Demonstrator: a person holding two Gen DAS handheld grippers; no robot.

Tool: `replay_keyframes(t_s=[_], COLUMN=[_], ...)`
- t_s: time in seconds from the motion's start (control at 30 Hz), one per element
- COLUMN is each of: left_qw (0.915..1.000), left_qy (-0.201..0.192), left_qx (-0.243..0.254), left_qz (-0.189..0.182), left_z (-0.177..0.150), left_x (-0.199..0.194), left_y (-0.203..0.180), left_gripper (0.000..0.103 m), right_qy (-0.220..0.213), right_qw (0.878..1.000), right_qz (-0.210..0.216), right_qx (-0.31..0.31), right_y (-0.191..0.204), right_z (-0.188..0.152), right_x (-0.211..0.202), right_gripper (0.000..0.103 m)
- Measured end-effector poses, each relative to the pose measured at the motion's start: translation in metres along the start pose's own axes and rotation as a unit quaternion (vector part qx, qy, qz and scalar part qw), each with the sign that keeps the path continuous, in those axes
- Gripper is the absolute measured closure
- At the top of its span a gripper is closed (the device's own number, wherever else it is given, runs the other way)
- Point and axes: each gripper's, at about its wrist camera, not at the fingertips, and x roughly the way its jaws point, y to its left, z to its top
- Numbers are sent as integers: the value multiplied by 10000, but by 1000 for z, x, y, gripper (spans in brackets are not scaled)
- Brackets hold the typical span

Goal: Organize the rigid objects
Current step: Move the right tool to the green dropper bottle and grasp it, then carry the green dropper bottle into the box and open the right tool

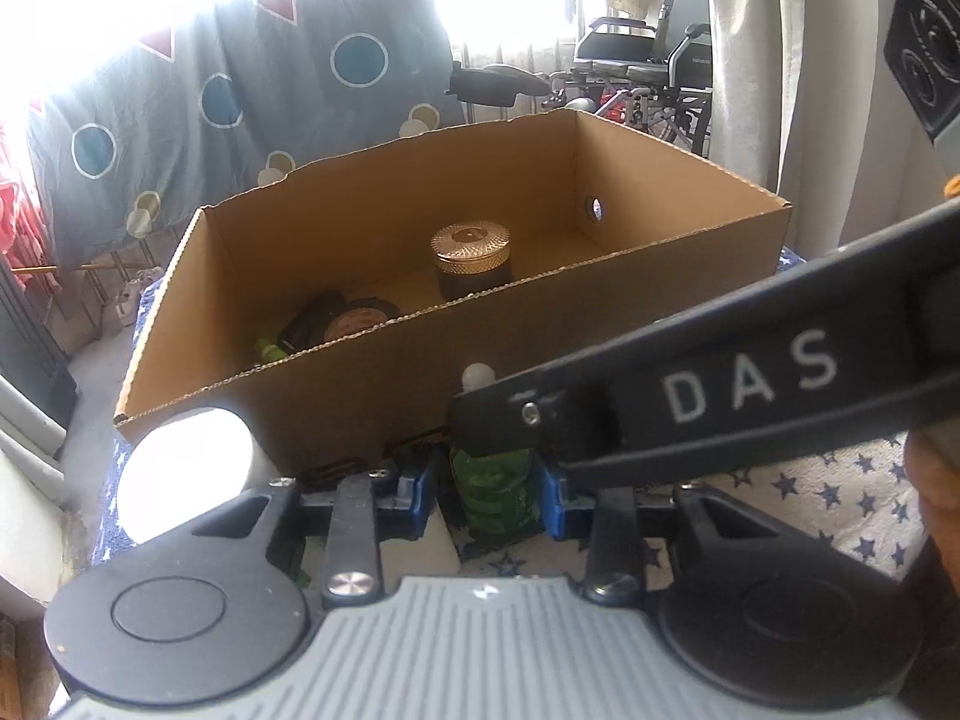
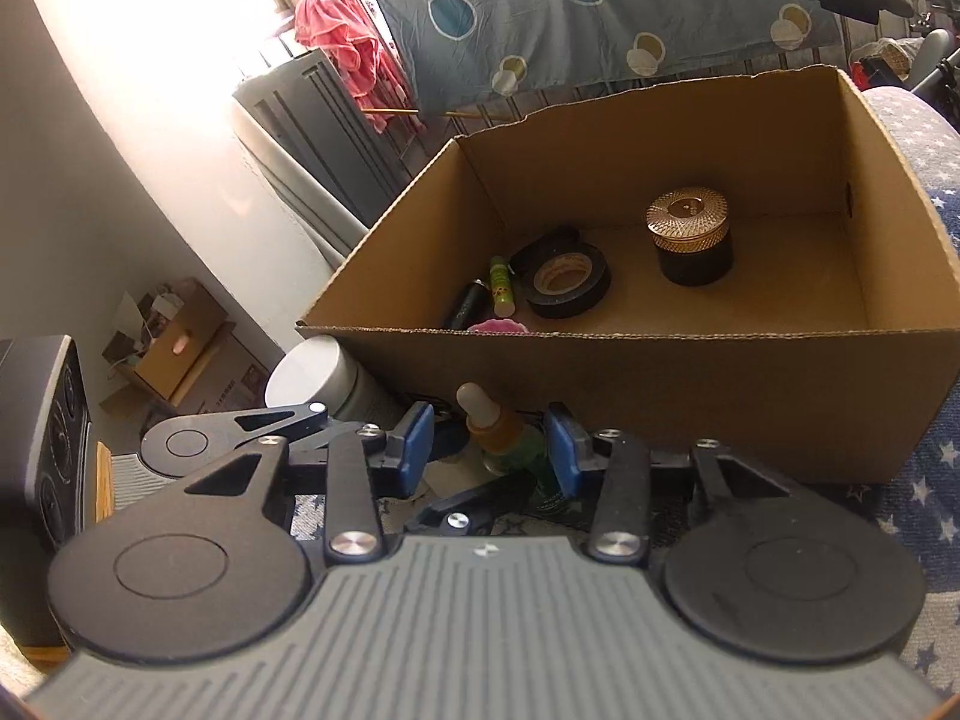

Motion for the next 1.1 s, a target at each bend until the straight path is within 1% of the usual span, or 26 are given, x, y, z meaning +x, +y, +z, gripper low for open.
replay_keyframes(t_s=[0.13,0.3,0.37,0.47,0.6,0.73,0.83,1.0,1.1], left_qw=[10000,9999,9999,9999,9998,9994,9987,9952,9947], left_qy=[-58,-98,-107,-132,-144,-255,-436,-881,-967], left_qx=[42,-22,-19,70,80,197,242,425,359], left_qz=[-29,-66,-59,-20,-94,-99,-96,93,8], left_z=[-1,-3,-3,-3,-3,-3,2,24,48], left_x=[4,5,4,0,-6,-24,-45,-77,-83], left_y=[0,3,2,-1,-3,-10,-13,-18,-15], left_gripper=[70,70,70,70,70,70,70,70,70], right_qy=[120,187,176,158,146,114,17,-342,-547], right_qw=[9999,9998,9998,9999,9998,9999,9999,9988,9970], right_qz=[-34,-12,-25,-54,-108,-124,-102,-27,13], right_qx=[-4,62,30,-10,-22,-10,-73,-362,-550], right_y=[-3,-6,-6,-4,-1,5,14,34,41], right_z=[3,5,4,3,1,-1,-1,13,32], right_x=[14,24,25,24,18,3,-17,-58,-78], right_gripper=[68,78,80,81,81,81,81,81,81])
